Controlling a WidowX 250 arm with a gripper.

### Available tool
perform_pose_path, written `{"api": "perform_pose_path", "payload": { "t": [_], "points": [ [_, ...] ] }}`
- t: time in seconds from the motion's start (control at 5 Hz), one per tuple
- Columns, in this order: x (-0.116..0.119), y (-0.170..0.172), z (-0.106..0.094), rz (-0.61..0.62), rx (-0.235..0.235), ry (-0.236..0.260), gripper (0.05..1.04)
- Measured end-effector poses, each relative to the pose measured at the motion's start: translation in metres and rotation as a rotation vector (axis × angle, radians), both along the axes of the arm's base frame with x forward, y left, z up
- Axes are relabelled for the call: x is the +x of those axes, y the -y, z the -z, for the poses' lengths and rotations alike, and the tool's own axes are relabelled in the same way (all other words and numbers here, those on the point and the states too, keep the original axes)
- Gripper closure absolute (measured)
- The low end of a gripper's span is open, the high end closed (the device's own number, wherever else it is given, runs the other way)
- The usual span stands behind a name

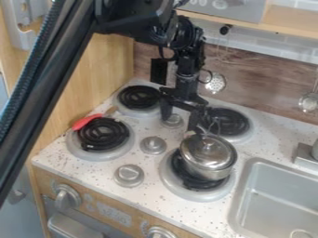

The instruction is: Take the red object out of the pot and put it on the left burner

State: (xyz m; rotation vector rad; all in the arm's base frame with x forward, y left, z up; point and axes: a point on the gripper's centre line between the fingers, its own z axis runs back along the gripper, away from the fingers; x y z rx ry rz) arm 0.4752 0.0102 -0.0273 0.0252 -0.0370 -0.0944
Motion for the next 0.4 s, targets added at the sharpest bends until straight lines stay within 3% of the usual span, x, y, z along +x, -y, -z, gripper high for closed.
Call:
{"api": "perform_pose_path", "payload": {
  "t": [0.4],
  "points": [
    [-0.0016,0.0151,-0.0006,0.026,-0.036,-0.012,0.085]
  ]
}}
